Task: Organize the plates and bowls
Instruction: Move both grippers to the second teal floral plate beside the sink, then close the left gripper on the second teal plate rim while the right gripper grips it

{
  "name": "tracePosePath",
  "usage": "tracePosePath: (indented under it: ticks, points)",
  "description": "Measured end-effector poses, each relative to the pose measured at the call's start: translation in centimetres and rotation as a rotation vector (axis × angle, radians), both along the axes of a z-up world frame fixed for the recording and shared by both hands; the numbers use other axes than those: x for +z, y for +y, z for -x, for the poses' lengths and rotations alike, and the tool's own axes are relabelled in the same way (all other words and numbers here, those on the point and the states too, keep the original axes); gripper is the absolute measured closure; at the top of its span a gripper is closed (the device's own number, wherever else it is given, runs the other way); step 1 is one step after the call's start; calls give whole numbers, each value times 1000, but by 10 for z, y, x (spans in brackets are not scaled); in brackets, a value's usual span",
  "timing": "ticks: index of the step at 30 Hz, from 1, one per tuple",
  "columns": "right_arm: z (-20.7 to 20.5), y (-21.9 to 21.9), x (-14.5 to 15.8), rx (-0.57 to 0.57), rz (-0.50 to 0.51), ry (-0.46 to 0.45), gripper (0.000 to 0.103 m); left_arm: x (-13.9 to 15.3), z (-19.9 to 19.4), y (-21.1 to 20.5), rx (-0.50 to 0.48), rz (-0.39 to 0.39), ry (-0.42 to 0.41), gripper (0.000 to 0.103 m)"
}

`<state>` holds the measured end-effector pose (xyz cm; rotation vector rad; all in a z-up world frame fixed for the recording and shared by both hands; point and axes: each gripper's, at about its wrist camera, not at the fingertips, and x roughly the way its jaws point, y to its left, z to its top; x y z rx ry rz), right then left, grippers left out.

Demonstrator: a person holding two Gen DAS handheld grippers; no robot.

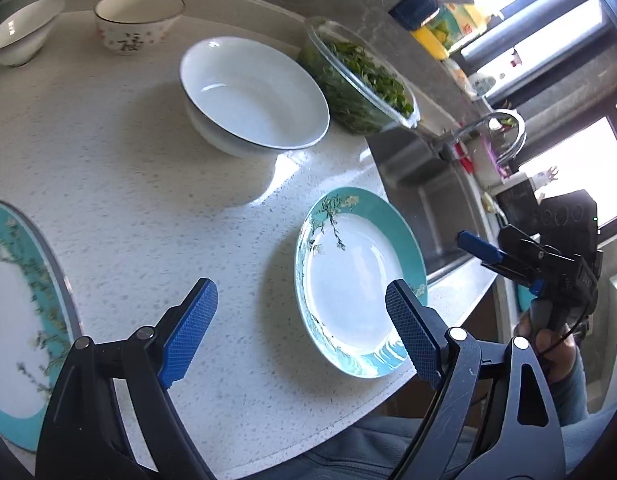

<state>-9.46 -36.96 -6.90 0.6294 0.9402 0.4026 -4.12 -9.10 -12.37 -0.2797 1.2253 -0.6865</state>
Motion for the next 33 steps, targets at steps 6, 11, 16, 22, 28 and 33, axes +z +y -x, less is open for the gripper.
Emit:
tracePosePath:
  ticks: [6,11,16,22,28,33]
  points:
    - [18,-54,-43,-92,-38,82,28,-37,-4,-45,-84,-53,56,17]
    - [21,-74,-74,-96,-98,131,34,-61,-6,-63,-94,-84,91,19]
    - [15,-73,-96,-42,-157,168,44,-74,-17,-72,-89,-126,83,45]
    - [8,-69,-113,0,-165,201,56,-79,-25,-92,-112,-140,82,60]
    - [-1,-68,-119,35,-173,219,62,-81,-28,-103,-133,-136,95,79]
    - [-4,-68,-130,32,-143,283,88,-80,-27,-91,-138,-162,85,92]
